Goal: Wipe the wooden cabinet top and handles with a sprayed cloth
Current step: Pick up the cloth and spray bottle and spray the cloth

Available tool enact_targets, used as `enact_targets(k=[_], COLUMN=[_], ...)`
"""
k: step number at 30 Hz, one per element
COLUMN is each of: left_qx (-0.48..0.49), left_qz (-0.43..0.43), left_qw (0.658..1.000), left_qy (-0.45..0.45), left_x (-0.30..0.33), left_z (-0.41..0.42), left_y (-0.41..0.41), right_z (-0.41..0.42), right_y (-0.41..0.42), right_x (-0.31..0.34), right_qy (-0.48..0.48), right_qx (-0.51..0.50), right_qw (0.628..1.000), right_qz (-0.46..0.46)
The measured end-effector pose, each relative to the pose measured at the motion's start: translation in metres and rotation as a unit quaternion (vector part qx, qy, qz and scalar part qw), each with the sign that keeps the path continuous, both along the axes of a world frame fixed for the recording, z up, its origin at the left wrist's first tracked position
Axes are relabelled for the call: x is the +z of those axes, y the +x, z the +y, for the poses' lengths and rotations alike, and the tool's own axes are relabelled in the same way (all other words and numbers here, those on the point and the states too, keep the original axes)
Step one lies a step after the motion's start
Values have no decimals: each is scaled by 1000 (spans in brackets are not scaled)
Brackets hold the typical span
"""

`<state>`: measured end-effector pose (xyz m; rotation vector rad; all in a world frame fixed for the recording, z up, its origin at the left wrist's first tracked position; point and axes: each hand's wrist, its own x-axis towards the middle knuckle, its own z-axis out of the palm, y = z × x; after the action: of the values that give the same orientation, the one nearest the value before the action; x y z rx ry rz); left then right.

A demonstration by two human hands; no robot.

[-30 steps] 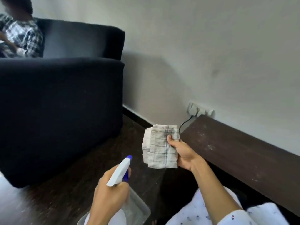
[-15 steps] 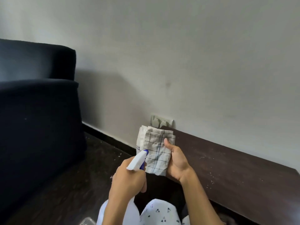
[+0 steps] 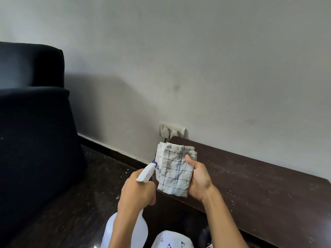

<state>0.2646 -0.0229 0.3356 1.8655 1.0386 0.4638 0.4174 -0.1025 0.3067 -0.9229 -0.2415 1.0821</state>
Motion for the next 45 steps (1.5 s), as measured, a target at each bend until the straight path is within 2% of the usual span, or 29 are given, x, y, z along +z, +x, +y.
enact_targets(k=[5, 11, 18, 25, 34, 40, 45], left_qx=[-12, -55, -9, -60, -39, -93, -102], left_qz=[3, -47, -51, -116, -143, -152, -144], left_qw=[1000, 997, 998, 991, 988, 984, 981], left_qy=[3, 16, 27, 16, 36, 29, 74], left_x=[-4, -5, -13, -23, -31, -36, -38], left_z=[3, 0, -3, -13, -23, -34, -37], left_y=[-3, -2, 8, 15, 29, 33, 36], right_z=[2, 0, 1, 2, 2, 4, 3], right_y=[-2, -4, -2, 0, 7, 9, 11], right_x=[-2, -2, -5, -6, -10, -10, -10], right_qy=[-8, -10, -16, -14, -9, 2, 17], right_qx=[1, 2, -8, -10, -24, -41, -54], right_qw=[1000, 1000, 1000, 1000, 999, 997, 996], right_qz=[4, -1, 6, 21, 33, 60, 67])
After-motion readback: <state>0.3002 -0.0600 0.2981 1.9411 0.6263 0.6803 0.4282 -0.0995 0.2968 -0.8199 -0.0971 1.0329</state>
